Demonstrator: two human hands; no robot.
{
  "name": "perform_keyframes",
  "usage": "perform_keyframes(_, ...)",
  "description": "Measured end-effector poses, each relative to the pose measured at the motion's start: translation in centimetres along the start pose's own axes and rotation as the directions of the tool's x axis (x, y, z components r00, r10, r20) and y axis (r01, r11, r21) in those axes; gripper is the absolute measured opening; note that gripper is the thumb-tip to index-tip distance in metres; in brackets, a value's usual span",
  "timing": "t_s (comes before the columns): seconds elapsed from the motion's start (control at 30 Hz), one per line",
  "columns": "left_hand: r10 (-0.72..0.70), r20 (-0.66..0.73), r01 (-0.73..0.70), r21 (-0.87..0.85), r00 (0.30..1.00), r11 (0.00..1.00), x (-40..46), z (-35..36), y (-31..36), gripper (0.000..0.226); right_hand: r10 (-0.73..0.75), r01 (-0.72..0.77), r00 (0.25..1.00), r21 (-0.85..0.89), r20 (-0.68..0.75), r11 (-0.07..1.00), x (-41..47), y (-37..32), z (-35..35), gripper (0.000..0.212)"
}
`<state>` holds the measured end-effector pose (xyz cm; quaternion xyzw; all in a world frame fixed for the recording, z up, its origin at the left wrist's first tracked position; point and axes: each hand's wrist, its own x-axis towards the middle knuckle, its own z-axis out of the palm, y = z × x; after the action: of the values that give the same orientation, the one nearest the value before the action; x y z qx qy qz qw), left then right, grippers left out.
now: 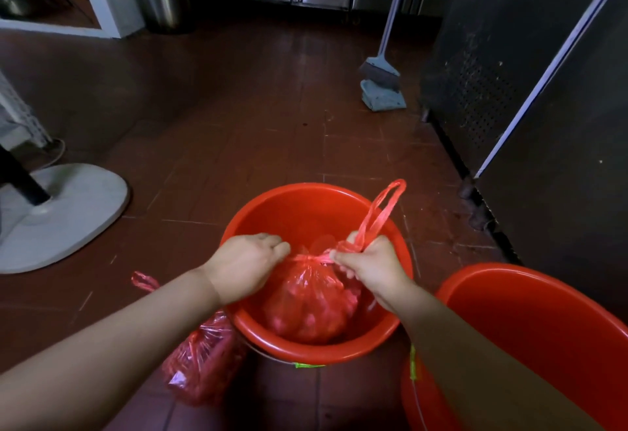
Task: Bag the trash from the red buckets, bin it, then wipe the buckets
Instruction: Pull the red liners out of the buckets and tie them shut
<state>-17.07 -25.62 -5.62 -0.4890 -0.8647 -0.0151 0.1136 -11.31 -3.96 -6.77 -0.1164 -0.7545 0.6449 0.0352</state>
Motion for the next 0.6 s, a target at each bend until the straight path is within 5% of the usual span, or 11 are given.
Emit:
perform_keyframes(0.37, -0.168, -0.011, 0.166, -0.118, 0.986, 0.979, -0.3, 0.8, -0.1, 0.006, 0.011, -0.011, 1.0, 0.004, 0.006, 1.0, 0.8, -0.2, -0.4, 0.023)
perform_keyframes(0.47, -0.341, -0.065, 0.308, -0.298, 0.938, 0.904, 0.7, -0.2, -0.3, 0.007, -0.016, 0.014, 1.0, 0.155, 0.01, 0.988, 1.5, -2.8, -0.2, 0.015)
perform_keyframes(0.6, -0.498, -0.242, 0.295, -0.568, 0.833, 0.769, 2.1, -4.3, -0.6, 0.011, -0.123, 0.102, 0.991, 0.284, 0.056, 0.953, 2.1, -8.3, 0.8, 0.018)
